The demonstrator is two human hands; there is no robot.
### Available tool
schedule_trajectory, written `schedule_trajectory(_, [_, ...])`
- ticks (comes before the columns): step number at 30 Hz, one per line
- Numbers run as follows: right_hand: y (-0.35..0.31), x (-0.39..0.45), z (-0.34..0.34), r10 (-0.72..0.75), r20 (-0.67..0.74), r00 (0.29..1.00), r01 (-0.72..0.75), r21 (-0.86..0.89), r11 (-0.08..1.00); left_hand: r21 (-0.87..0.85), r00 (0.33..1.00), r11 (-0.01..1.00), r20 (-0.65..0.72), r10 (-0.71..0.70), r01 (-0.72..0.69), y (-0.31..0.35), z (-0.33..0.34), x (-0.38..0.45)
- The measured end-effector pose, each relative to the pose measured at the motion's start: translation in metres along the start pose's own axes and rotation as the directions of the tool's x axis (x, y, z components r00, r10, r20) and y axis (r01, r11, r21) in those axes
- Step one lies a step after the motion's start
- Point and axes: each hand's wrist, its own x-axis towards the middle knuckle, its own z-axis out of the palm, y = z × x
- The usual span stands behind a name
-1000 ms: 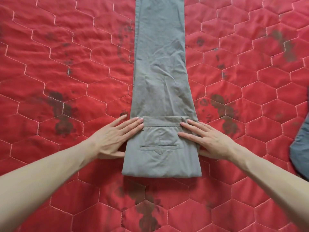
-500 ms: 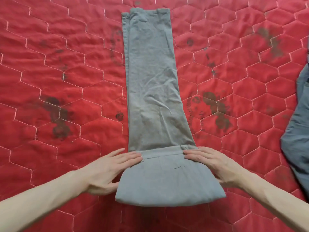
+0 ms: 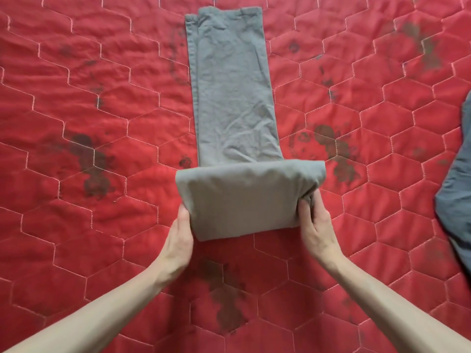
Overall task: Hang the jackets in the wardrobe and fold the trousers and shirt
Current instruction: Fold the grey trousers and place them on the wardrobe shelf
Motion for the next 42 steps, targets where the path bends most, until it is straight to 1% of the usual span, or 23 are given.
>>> schedule_trajectory(1, [-0.003, 0.007, 0.004, 0.009, -0.036, 0.999, -0.008, 0.025, 1.000, -0.016, 0.995, 0.997, -0.064, 0.076, -0.077, -0.002, 0.004, 0.004])
schedule_trajectory(2, [-0.008, 0.015, 0.008, 0.009, -0.060, 0.998, -0.007, 0.040, 0.999, -0.036, 0.990, 0.993, -0.089, 0.105, -0.109, 0.005, 0.006, 0.003])
schedule_trajectory(3, [-0.009, 0.023, 0.012, 0.013, -0.079, 0.997, -0.009, 0.054, 0.999, -0.008, 0.979, 0.987, -0.129, 0.158, -0.160, 0.005, 0.009, 0.010])
schedule_trajectory(5, [-0.013, 0.037, 0.019, 0.040, -0.105, 0.994, -0.033, 0.061, 0.998, 0.043, 0.970, 0.984, -0.164, 0.180, -0.175, 0.002, 0.012, 0.022])
schedule_trajectory(8, [-0.007, 0.059, 0.023, 0.127, -0.120, 0.985, -0.121, 0.057, 0.991, 0.123, 0.972, 0.985, -0.189, 0.141, -0.119, 0.004, 0.013, 0.035])
schedule_trajectory(11, [0.000, 0.076, 0.023, 0.251, -0.116, 0.961, -0.249, 0.034, 0.968, 0.061, 0.978, 0.993, -0.173, 0.112, -0.103, 0.009, 0.013, 0.047])
schedule_trajectory(13, [0.000, 0.080, 0.023, 0.281, -0.183, 0.942, -0.289, -0.014, 0.957, 0.037, 0.976, 0.996, -0.198, 0.089, -0.083, 0.010, 0.015, 0.050])
schedule_trajectory(14, [-0.002, 0.080, 0.025, 0.291, -0.233, 0.928, -0.307, -0.039, 0.951, 0.068, 0.971, 0.995, -0.220, 0.089, -0.076, 0.013, 0.017, 0.049])
schedule_trajectory(16, [-0.006, 0.076, 0.031, 0.288, -0.355, 0.889, -0.332, -0.067, 0.941, 0.249, 0.931, 0.968, -0.343, 0.122, -0.035, 0.015, 0.022, 0.045])
schedule_trajectory(17, [-0.009, 0.073, 0.034, 0.249, -0.426, 0.870, -0.317, -0.095, 0.944, 0.377, 0.891, 0.926, -0.412, 0.189, -0.022, 0.017, 0.024, 0.044])
schedule_trajectory(18, [-0.011, 0.071, 0.036, 0.168, -0.481, 0.860, -0.267, -0.144, 0.953, 0.520, 0.845, 0.854, -0.443, 0.300, -0.030, 0.020, 0.025, 0.041])
schedule_trajectory(19, [-0.014, 0.070, 0.037, 0.045, -0.504, 0.863, -0.176, -0.217, 0.960, 0.653, 0.806, 0.754, -0.410, 0.427, -0.068, 0.023, 0.027, 0.040])
schedule_trajectory(20, [-0.017, 0.072, 0.038, -0.101, -0.471, 0.877, -0.057, -0.309, 0.950, 0.762, 0.778, 0.634, -0.316, 0.542, -0.132, 0.026, 0.030, 0.041])
schedule_trajectory(21, [-0.021, 0.074, 0.039, -0.244, -0.382, 0.891, 0.081, -0.396, 0.915, 0.843, 0.762, 0.498, -0.183, 0.621, -0.203, 0.027, 0.033, 0.043])
schedule_trajectory(22, [-0.023, 0.077, 0.042, -0.367, -0.257, 0.894, 0.217, -0.469, 0.856, 0.892, 0.754, 0.364, -0.040, 0.655, -0.269, 0.028, 0.037, 0.046])
schedule_trajectory(23, [-0.026, 0.079, 0.045, -0.445, -0.128, 0.886, 0.321, -0.523, 0.790, 0.914, 0.756, 0.253, 0.082, 0.650, -0.317, 0.028, 0.039, 0.050])
schedule_trajectory(24, [-0.025, 0.081, 0.048, -0.472, -0.024, 0.882, 0.377, -0.565, 0.734, 0.921, 0.765, 0.179, 0.166, 0.623, -0.345, 0.028, 0.041, 0.055])
schedule_trajectory(25, [-0.023, 0.085, 0.049, -0.452, 0.046, 0.891, 0.388, -0.594, 0.704, 0.925, 0.776, 0.134, 0.213, 0.593, -0.356, 0.027, 0.042, 0.061])
schedule_trajectory(28, [-0.008, 0.093, 0.049, -0.355, 0.122, 0.927, 0.353, -0.608, 0.711, 0.926, 0.805, 0.116, 0.245, 0.541, -0.360, 0.021, 0.033, 0.080])
schedule_trajectory(32, [0.008, 0.098, 0.054, -0.381, 0.089, 0.920, 0.358, -0.584, 0.729, 0.893, 0.774, 0.118, 0.303, 0.555, -0.434, 0.004, 0.024, 0.098])
schedule_trajectory(36, [0.015, 0.100, 0.059, -0.401, 0.060, 0.914, 0.364, -0.558, 0.746, 0.869, 0.751, 0.147, 0.309, 0.584, -0.472, -0.005, 0.025, 0.108])
schedule_trajectory(39, [0.019, 0.103, 0.062, -0.408, 0.056, 0.911, 0.360, -0.588, 0.724, 0.861, 0.733, 0.141, 0.318, 0.602, -0.489, -0.010, 0.024, 0.113])
schedule_trajectory(42, [0.016, 0.105, 0.063, -0.400, 0.091, 0.912, 0.364, -0.627, 0.688, 0.852, 0.729, 0.142, 0.331, 0.599, -0.504, -0.006, 0.025, 0.112])
